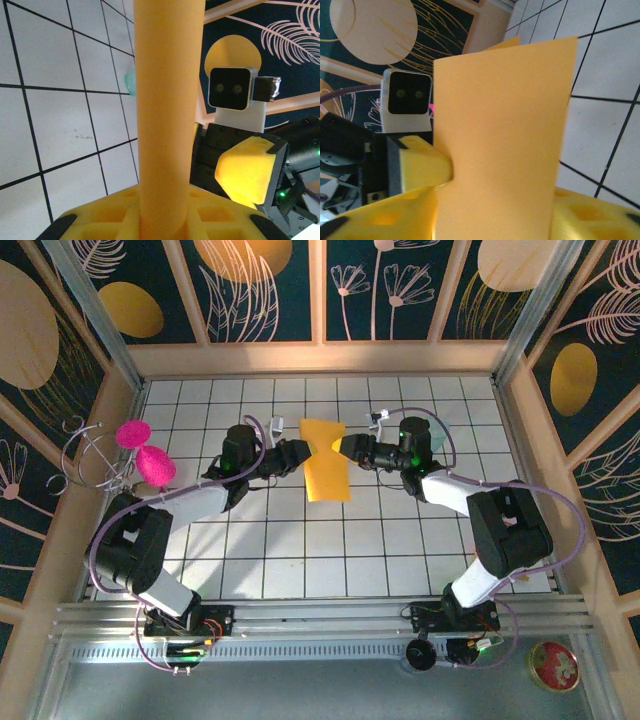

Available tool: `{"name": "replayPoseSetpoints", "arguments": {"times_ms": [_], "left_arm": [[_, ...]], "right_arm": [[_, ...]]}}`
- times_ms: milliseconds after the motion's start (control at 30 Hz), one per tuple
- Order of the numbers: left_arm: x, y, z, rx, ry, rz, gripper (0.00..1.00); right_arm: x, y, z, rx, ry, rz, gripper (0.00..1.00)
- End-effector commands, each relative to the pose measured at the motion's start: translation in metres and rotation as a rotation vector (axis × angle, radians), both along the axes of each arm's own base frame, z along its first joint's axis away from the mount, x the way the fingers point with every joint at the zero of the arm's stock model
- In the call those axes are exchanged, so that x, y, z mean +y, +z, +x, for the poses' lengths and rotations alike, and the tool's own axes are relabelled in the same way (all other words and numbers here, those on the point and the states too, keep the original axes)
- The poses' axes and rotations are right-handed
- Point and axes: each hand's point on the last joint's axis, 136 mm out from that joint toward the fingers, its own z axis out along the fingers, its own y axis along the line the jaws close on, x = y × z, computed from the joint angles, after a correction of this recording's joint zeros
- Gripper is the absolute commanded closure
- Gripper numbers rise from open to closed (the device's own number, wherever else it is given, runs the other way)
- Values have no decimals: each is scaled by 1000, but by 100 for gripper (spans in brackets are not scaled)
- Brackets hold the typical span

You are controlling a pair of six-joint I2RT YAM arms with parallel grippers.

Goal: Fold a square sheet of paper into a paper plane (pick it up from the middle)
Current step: First fold in half a square sheet of paper at the center of the table.

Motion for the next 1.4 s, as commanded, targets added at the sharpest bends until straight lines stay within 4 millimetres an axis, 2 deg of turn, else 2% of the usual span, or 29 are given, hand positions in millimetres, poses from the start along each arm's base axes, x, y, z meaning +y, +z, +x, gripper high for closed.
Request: {"name": "replayPoseSetpoints", "arguments": {"times_ms": [0,233,333,467,533,567,667,767,900,1000,1067,1233,1367], "left_arm": [[3,-11,5,25,8,16,78],[8,-24,10,59,35,32,78],[7,-26,10,65,36,28,78],[8,-29,10,72,39,28,74],[11,-33,11,80,49,38,71],[14,-36,12,82,61,44,67],[28,-46,15,91,110,78,45],[47,-52,18,77,166,138,35],[69,-50,22,41,233,228,21],[82,-43,23,-2,278,283,11],[88,-39,22,-26,304,304,2],[99,-38,16,-46,351,318,1],[95,-41,8,-50,316,296,1]], "right_arm": [[3,9,-10,-37,44,26,56],[1,-4,-13,-3,30,-6,74],[1,-14,-12,20,21,-37,85],[4,-15,-10,15,6,-67,100],[1,-11,-7,3,-20,-76,100],[-1,-8,-5,-4,-38,-80,100],[-11,2,0,-26,-77,-87,100],[-23,11,3,-42,-113,-111,100],[-29,23,5,-60,-130,-170,100],[-19,30,4,-51,-107,-186,100],[-5,28,2,-38,-80,-190,100],[38,8,-1,29,-9,-126,100],[51,-14,2,93,8,-11,100]]}}
